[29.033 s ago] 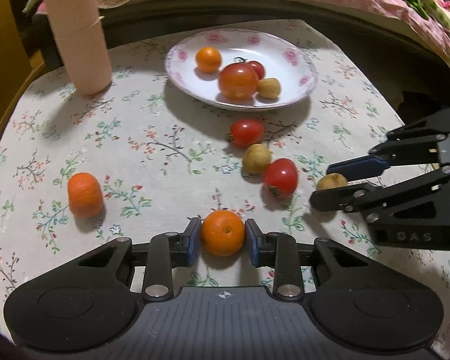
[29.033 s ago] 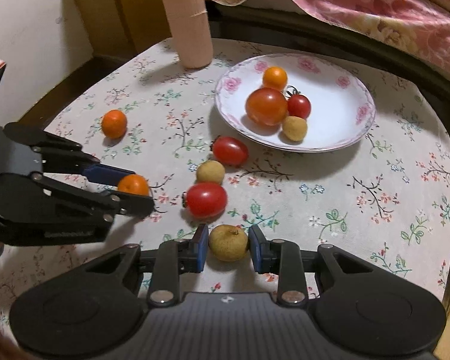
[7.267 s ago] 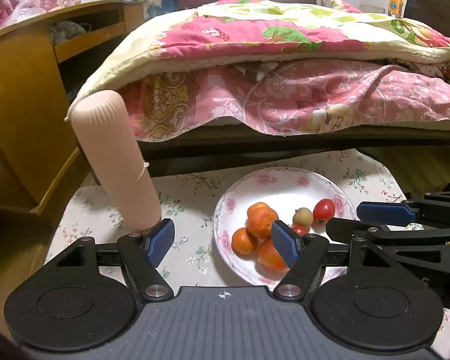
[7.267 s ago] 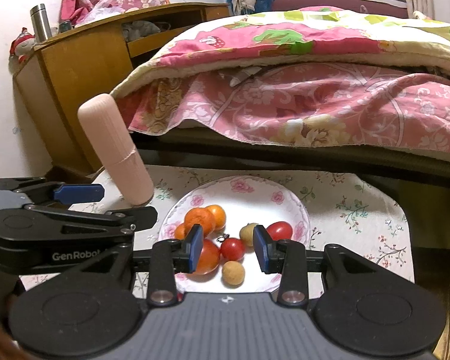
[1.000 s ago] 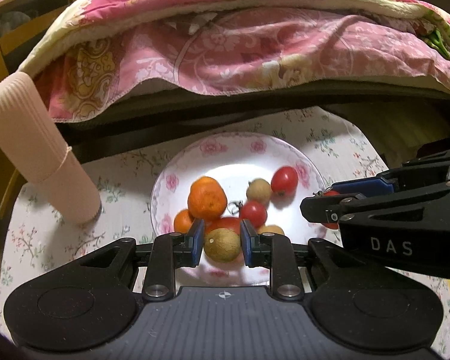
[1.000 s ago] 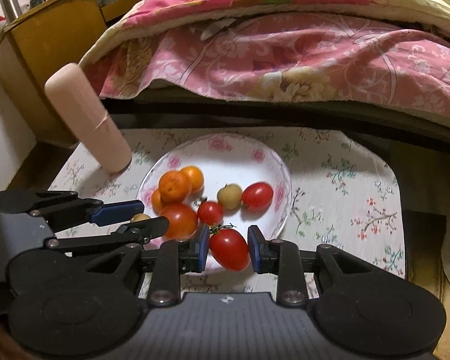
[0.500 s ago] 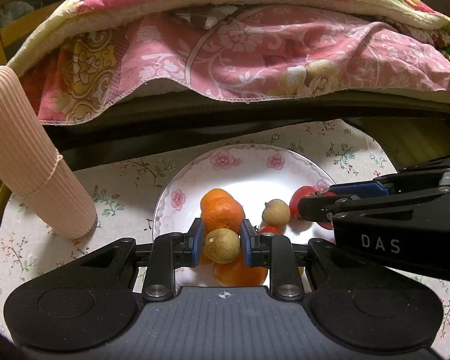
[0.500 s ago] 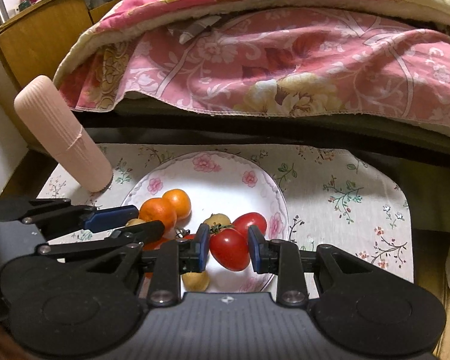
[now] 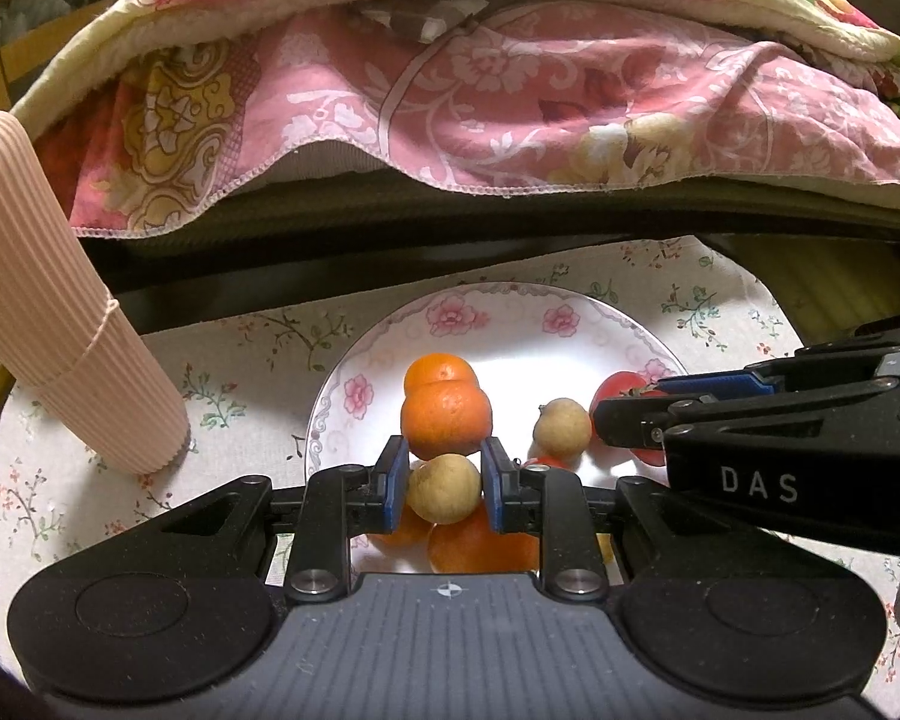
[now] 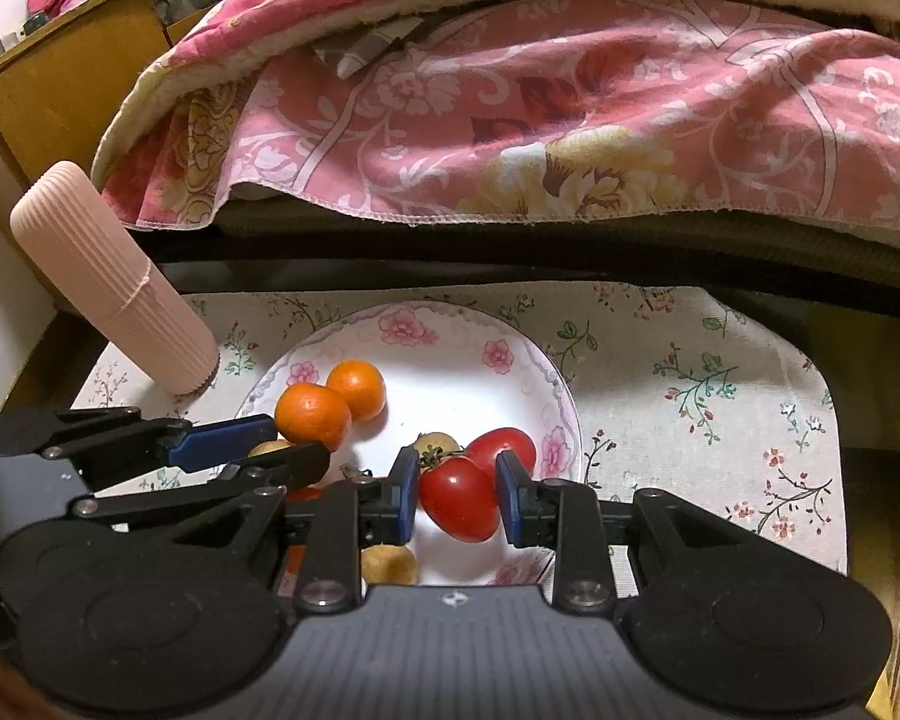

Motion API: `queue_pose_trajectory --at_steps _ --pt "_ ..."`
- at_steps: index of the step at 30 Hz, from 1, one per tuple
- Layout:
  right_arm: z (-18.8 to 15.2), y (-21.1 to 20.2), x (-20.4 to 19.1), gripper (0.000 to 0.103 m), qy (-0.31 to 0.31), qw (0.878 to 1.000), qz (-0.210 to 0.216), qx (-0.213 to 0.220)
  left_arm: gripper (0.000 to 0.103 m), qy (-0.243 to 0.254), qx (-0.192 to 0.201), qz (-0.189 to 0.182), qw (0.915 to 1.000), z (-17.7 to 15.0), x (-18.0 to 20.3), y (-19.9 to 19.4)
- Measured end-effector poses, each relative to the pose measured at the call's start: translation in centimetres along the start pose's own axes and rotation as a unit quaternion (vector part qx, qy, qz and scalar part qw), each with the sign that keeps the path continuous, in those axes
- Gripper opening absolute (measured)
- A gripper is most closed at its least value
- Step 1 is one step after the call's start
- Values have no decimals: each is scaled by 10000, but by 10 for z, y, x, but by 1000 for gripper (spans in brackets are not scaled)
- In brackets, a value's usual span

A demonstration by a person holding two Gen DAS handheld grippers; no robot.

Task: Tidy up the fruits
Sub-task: 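Open both tools to drop the longan and red tomato onto the plate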

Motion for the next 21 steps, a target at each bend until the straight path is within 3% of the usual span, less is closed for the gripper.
queue_pose_trajectory --at_steps 11,21 --pt "-2 4 2 30 109 9999 -13 -51 37 -84 -24 17 10000 -2 -1 3" --pt "-1 4 5 30 261 9996 -38 -66 52 -97 -18 80 9999 -3 -5 2"
Point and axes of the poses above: each gripper's, at about its wrist camera, not at the fingertips, and y roughly the way its jaws point, x to its right, z to its top, the point moved 5 cm from there along y, roughly the way its jaws point, and after that the axes turned 12 degrees about x, right-handed, at the moved point
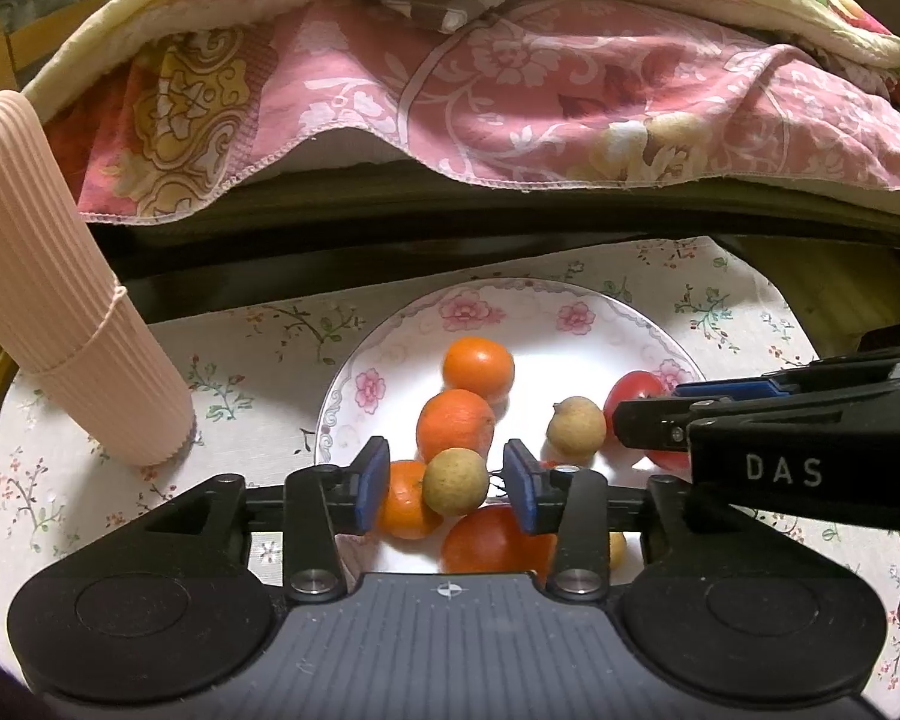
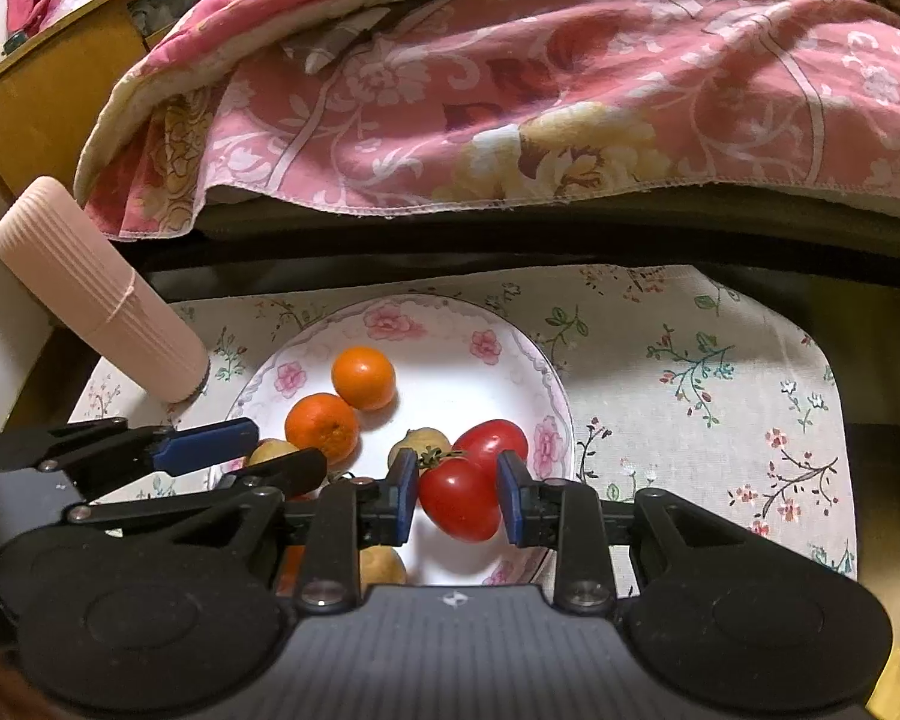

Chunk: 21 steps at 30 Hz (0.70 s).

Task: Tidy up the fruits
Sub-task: 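Open both tools to drop the longan and red tomato onto the plate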

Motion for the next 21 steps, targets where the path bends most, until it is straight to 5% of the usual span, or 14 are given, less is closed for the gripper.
queue_pose_trajectory --at_steps 21 --pt "-4 -44 3 36 178 9994 -121 281 97 121 373 575 9976 -1 1 -47"
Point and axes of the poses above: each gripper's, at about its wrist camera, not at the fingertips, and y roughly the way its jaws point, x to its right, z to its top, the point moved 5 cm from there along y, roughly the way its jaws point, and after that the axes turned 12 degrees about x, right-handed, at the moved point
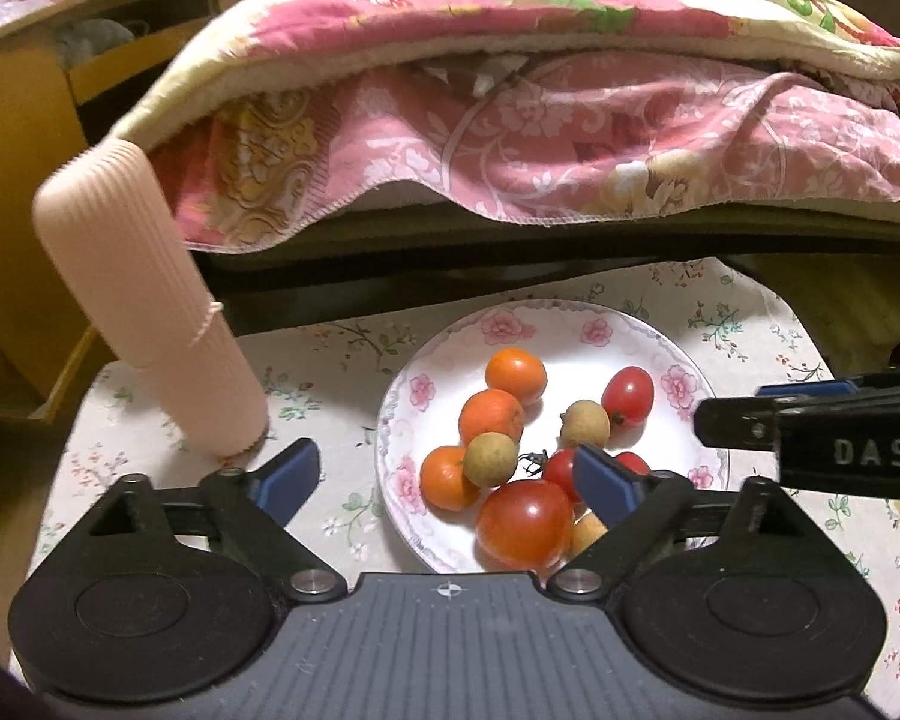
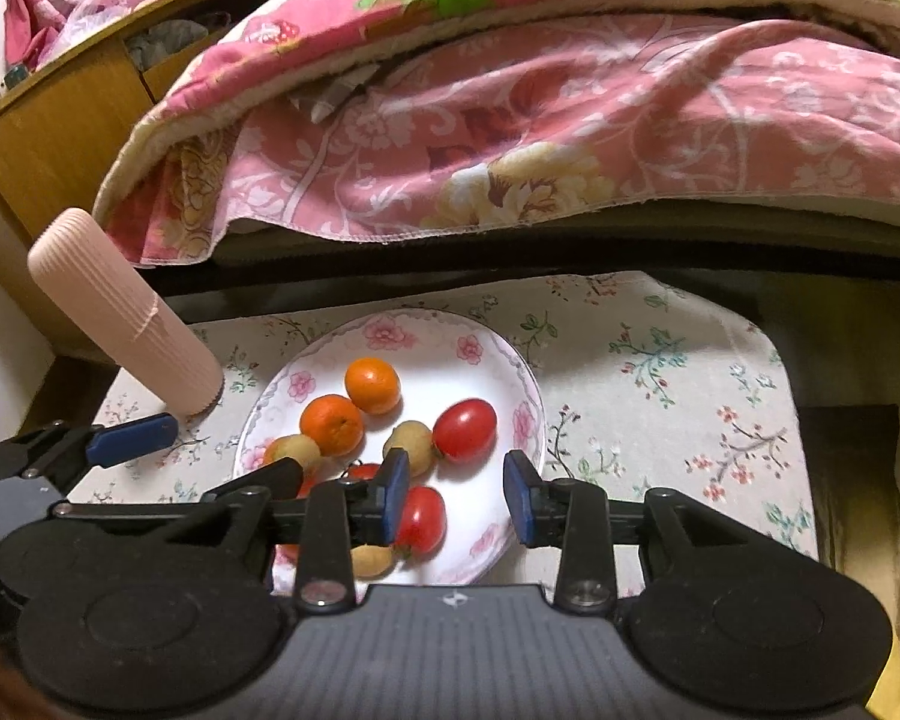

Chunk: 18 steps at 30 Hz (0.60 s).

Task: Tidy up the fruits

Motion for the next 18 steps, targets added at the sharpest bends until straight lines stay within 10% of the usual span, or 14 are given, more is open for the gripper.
queue_pose_trajectory --at_steps 18 --pt "-36 -69 -7 39 -122 9997 -19 188 103 140 375 594 9974 -15 4 -62"
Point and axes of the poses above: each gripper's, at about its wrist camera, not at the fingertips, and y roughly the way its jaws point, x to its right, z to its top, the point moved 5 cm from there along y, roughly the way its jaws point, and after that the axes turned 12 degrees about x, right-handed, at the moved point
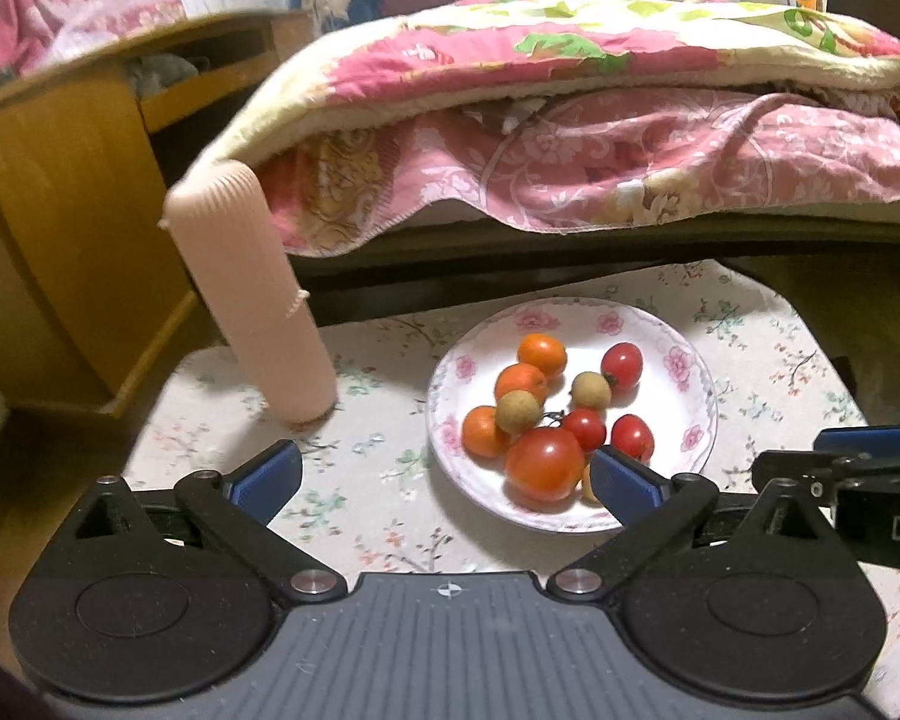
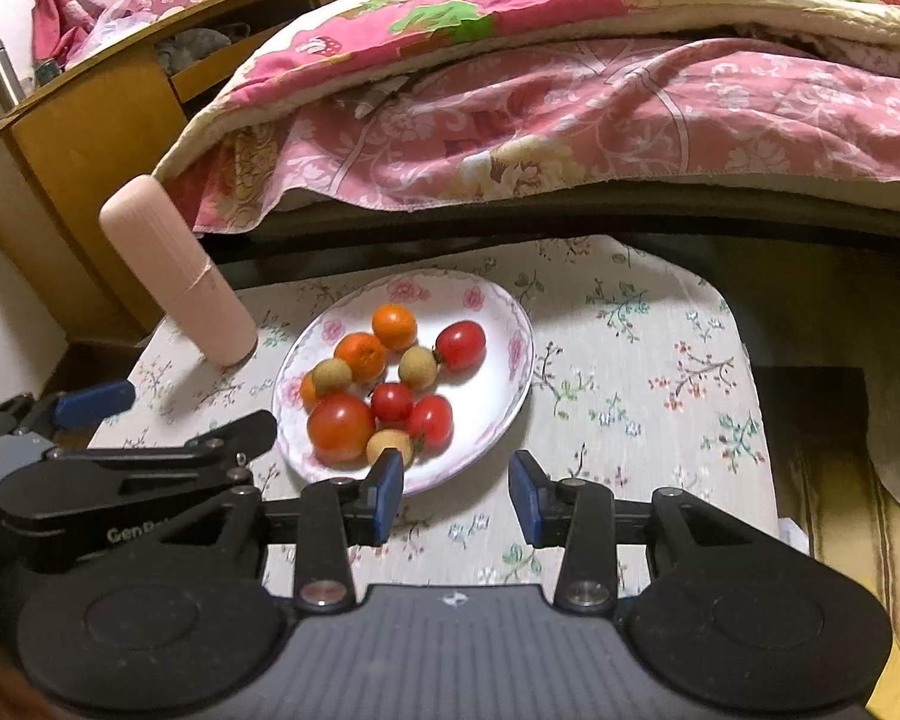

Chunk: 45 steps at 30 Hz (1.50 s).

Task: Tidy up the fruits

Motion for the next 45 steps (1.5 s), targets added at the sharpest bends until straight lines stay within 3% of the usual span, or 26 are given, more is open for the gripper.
queue_pose_trajectory --at_steps 4,10,22,28,45 --pt "-8 -12 -3 39 1 10000 38 29 103 177 61 103 9998 -5 7 -16" --pt "-20 -31 -5 39 150 9998 110 42 103 -101 -55 -142 9998 -13 11 -32" --pt "-40 -62 -14 39 320 9990 299 58 103 -540 -7 -131 9985 -21 3 -65" --pt "-46 -71 -15 39 367 9988 320 76 103 -515 -44 -131 9986 -28 4 -72" --pt "-93 -89 -29 39 -55 9989 105 -447 100 -415 -650 -58 9970 -81 6 -101"
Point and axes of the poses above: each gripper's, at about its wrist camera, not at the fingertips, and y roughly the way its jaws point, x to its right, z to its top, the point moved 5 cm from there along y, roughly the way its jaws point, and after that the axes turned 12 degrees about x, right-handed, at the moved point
